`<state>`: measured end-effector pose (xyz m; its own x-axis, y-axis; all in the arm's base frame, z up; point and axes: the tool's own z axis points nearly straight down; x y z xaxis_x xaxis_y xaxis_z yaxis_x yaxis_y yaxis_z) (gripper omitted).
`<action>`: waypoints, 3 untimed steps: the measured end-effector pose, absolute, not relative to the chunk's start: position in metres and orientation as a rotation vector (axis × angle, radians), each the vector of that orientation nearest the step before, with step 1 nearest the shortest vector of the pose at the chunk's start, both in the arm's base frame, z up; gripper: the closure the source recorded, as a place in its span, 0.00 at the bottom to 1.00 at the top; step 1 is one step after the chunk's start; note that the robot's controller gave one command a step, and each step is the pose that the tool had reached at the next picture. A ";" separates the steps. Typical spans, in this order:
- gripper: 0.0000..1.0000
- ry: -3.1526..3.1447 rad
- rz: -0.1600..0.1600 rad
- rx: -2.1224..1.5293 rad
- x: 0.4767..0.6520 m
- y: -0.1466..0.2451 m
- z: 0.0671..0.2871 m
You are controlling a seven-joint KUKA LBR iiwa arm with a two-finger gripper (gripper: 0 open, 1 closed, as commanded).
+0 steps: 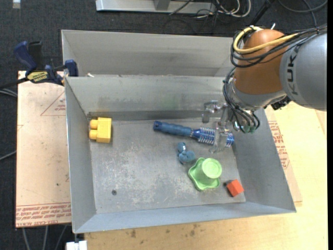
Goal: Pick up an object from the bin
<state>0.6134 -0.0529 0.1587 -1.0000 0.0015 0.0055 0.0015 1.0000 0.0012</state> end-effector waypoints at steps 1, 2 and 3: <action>0.00 -3.138 -0.003 -0.085 0.638 -0.058 0.065; 0.00 -3.141 -0.005 -0.082 0.639 -0.057 0.066; 0.00 -3.143 -0.005 -0.080 0.639 -0.056 0.066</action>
Offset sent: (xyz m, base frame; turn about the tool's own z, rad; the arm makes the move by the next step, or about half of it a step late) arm 0.0246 -0.0057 -0.0887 0.0537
